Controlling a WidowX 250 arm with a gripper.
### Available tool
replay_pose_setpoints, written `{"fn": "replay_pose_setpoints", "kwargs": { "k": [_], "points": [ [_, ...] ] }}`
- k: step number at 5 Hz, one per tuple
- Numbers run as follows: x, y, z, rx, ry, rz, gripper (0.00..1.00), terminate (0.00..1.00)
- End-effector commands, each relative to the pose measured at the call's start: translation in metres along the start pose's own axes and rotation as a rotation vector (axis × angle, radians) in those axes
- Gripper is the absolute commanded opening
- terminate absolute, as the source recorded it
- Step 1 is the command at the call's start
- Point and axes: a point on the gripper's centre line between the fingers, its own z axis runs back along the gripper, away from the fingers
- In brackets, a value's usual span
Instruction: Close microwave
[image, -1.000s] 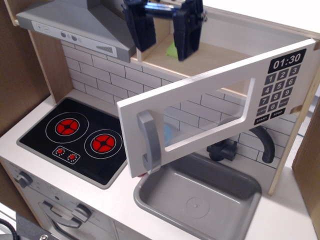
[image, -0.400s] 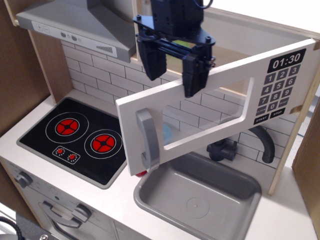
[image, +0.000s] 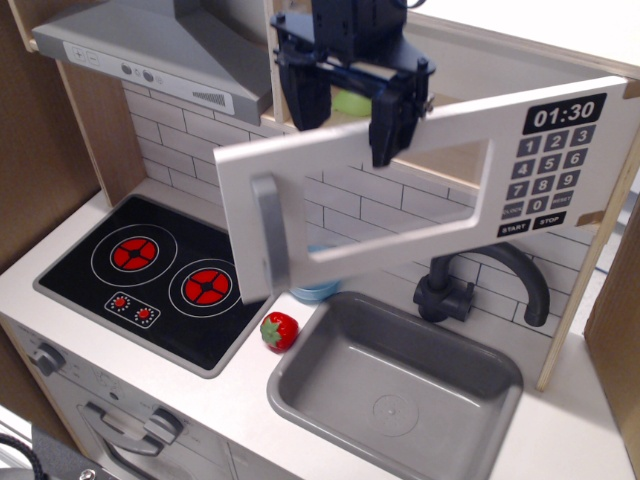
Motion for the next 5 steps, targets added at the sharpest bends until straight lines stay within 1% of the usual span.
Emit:
{"fn": "replay_pose_setpoints", "kwargs": {
  "k": [1,2,3,4,5],
  "points": [
    [0.027,0.015,0.04,0.041,-0.041,0.083,1.0,0.0],
    [0.01,-0.007,0.049,0.029,-0.057,0.088,1.0,0.0],
    [-0.012,-0.025,0.045,0.002,-0.121,0.128,1.0,0.0],
    [-0.028,-0.041,0.033,-0.007,-0.135,0.116,1.0,0.0],
    [-0.031,-0.046,0.006,-0.027,-0.096,0.189,1.0,0.0]
  ]
}}
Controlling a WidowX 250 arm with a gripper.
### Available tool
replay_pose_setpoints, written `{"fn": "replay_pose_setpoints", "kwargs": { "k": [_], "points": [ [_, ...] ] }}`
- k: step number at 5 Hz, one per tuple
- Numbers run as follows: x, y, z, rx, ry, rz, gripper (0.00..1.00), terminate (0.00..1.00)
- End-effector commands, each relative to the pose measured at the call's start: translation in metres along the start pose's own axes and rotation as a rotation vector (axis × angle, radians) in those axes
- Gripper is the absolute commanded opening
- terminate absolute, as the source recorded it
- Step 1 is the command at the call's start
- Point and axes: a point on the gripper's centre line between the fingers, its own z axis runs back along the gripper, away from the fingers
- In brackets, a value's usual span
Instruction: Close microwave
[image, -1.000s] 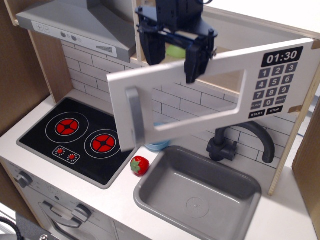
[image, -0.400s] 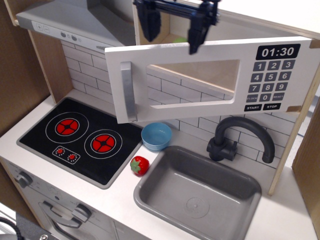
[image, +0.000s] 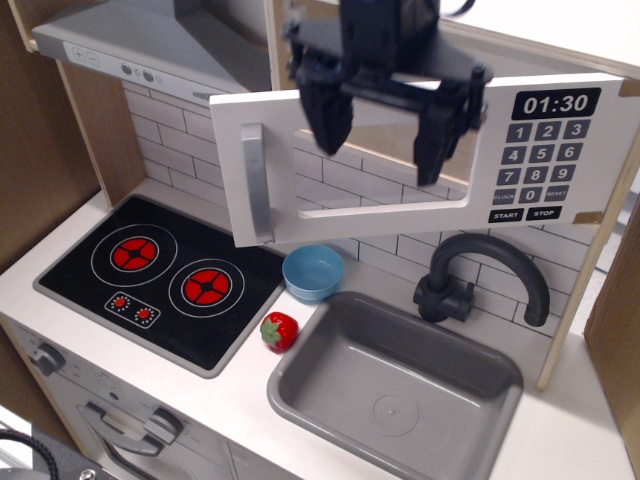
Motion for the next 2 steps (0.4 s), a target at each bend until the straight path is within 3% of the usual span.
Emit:
{"fn": "replay_pose_setpoints", "kwargs": {
  "k": [1,2],
  "points": [
    [-0.002,0.008,-0.047,-0.034,0.033,0.201,1.0,0.0],
    [-0.002,0.014,-0.07,-0.043,0.04,0.262,1.0,0.0]
  ]
}}
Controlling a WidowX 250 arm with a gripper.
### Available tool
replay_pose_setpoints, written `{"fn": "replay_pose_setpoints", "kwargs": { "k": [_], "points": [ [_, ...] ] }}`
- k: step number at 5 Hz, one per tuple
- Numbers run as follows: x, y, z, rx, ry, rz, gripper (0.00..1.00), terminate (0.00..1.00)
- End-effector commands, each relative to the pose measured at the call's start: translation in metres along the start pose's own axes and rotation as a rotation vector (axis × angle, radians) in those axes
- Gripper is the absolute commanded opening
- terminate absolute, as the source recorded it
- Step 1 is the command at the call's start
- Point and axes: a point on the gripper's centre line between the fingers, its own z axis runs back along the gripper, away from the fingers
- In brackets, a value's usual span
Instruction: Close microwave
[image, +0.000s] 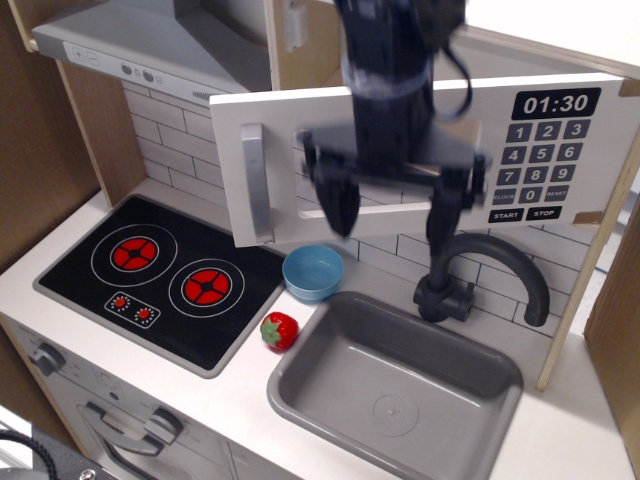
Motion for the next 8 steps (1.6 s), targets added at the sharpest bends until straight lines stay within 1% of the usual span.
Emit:
{"fn": "replay_pose_setpoints", "kwargs": {
  "k": [1,2,4,5,6,8],
  "points": [
    [0.021,0.021,-0.022,0.012,-0.063,0.097,1.0,0.0],
    [0.047,0.033,-0.024,0.017,-0.103,0.12,1.0,0.0],
    [0.097,0.043,-0.027,0.044,-0.234,0.049,1.0,0.0],
    [0.112,0.045,-0.027,0.048,-0.295,0.041,1.0,0.0],
    [0.124,0.046,-0.025,0.043,-0.334,0.044,1.0,0.0],
    [0.137,0.048,-0.02,0.029,-0.35,0.064,1.0,0.0]
  ]
}}
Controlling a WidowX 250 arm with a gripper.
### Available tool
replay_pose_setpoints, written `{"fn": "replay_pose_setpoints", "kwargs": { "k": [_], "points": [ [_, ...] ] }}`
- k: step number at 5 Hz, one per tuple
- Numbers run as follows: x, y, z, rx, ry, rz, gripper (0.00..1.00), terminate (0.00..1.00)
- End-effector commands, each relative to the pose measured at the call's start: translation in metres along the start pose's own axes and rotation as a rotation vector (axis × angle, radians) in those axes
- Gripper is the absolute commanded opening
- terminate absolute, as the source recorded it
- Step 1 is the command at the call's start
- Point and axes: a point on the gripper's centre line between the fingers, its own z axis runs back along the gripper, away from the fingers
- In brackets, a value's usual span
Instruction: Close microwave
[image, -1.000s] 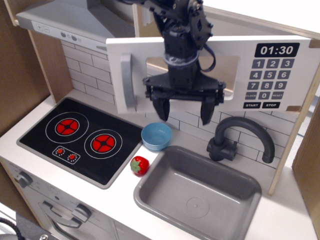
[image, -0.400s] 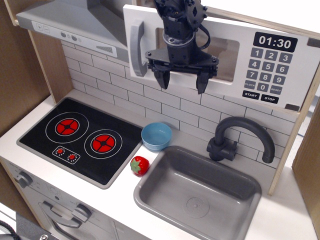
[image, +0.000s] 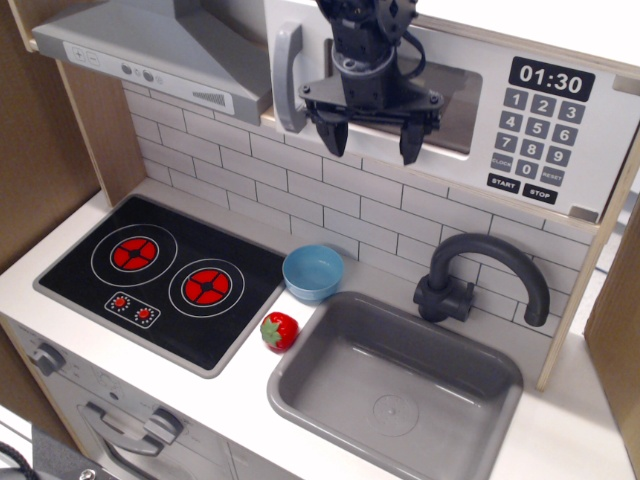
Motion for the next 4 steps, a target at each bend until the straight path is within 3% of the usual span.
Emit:
{"fn": "replay_pose_setpoints", "kwargs": {
  "k": [1,2,3,4],
  "points": [
    [0.022,0.005,0.018,-0.017,-0.053,0.027,1.0,0.0],
    [0.008,0.006,0.025,-0.029,-0.02,0.012,1.0,0.0],
    [-0.023,0.008,0.049,-0.065,0.033,-0.032,1.0,0.0],
    [-0.044,0.012,0.067,-0.059,0.116,-0.046,1.0,0.0]
  ]
}}
